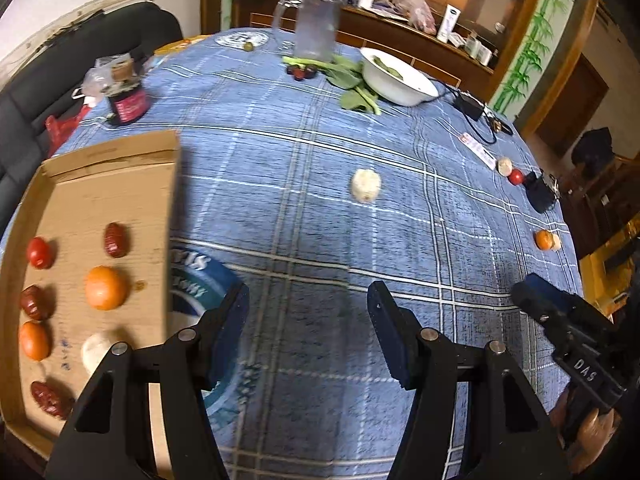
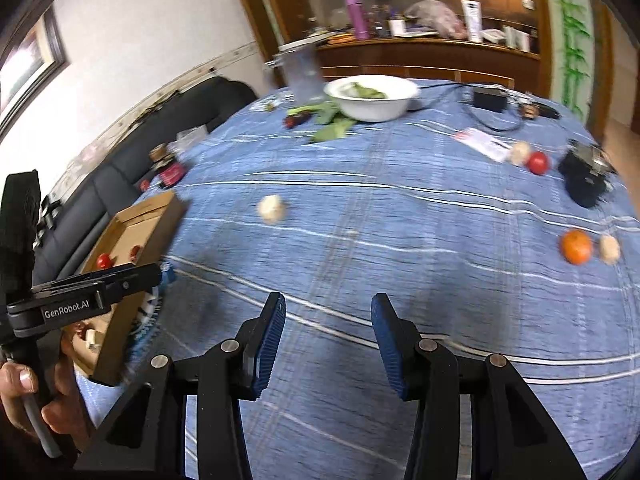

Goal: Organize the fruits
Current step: 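Grasp a tan round ball with the left tool while the right tool grasps an orange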

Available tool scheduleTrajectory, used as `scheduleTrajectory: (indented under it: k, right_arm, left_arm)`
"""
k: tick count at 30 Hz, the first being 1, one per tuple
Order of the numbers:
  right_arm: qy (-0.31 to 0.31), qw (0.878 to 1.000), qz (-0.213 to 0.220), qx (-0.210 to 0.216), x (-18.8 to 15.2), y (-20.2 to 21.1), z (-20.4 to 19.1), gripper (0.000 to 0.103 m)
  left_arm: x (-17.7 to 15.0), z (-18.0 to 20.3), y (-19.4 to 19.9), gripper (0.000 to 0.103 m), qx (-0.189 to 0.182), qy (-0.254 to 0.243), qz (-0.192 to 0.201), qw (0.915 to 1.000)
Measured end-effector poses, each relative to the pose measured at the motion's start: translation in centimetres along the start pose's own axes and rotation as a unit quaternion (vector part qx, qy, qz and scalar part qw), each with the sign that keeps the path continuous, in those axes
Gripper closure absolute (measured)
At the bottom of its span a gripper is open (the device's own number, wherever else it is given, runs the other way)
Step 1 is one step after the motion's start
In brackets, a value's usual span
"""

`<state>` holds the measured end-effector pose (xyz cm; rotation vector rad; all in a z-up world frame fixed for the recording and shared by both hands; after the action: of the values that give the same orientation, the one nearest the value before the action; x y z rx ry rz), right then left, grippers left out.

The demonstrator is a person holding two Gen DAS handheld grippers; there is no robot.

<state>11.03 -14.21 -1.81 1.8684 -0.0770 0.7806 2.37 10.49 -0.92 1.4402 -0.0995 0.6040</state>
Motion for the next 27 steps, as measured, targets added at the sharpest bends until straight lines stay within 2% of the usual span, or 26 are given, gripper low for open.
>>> scheduleTrajectory:
  k: [6, 12, 14, 17, 21, 24, 25, 27]
  right_arm:
    - [-0.052, 0.997, 0.011, -0.056, 0.3, 1.4, 7.3, 0.056]
    - [-0.072, 0.991, 0.004, -0.115, 3.2, 0.4, 13.7, 0.056]
    - [-0.069, 0.99, -0.005, -0.124, 4.2, -0.6, 14.8, 0.056]
    - [-0.051, 0.983, -0.006, -0.178, 5.0, -1.6, 15.5, 0.05]
    - [-0.04, 0.978, -0.004, -0.203, 4.9, -2.2, 16.0, 0.05]
    - [-0.041, 0.973, -0.013, -0.228, 4.7, -2.9, 16.6, 0.054]
    - [-0.042, 0.972, -0.012, -0.23, 4.7, -2.9, 16.8, 0.059]
    - [-0.046, 0.971, -0.009, -0.236, 4.7, -2.6, 17.3, 0.072]
  left_arm:
    - [1.9, 2.3, -2.7, 0.043, -0.006, -0.018, -0.025, 0.9995]
    - [5.2, 4.5, -5.5, 0.043, 0.004, -0.035, -0.035, 0.9988]
    - [6.1, 5.1, -6.4, 0.043, 0.009, -0.042, -0.036, 0.9985]
    - [7.3, 5.8, -8.4, 0.043, 0.019, -0.045, -0.048, 0.9977]
    - [8.1, 6.4, -10.6, 0.044, 0.024, -0.049, -0.061, 0.9966]
    - [8.2, 7.0, -11.0, 0.042, 0.04, -0.064, -0.036, 0.9965]
    - [8.3, 7.0, -11.1, 0.042, 0.042, -0.065, -0.032, 0.9965]
    - [8.6, 6.8, -11.0, 0.056, 0.043, -0.064, -0.023, 0.9967]
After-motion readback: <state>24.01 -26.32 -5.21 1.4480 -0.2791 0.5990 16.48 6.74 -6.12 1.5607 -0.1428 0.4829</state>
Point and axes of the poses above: each gripper's, at about its wrist camera, not at the fingertips, and y roughly against the way its jaws point, z to its right, x to its top, the point moved 1 cm from there along -y, roughly the way its jaws point, and after that the axes turned 7 degrees about -z, right-handed, at the moved point
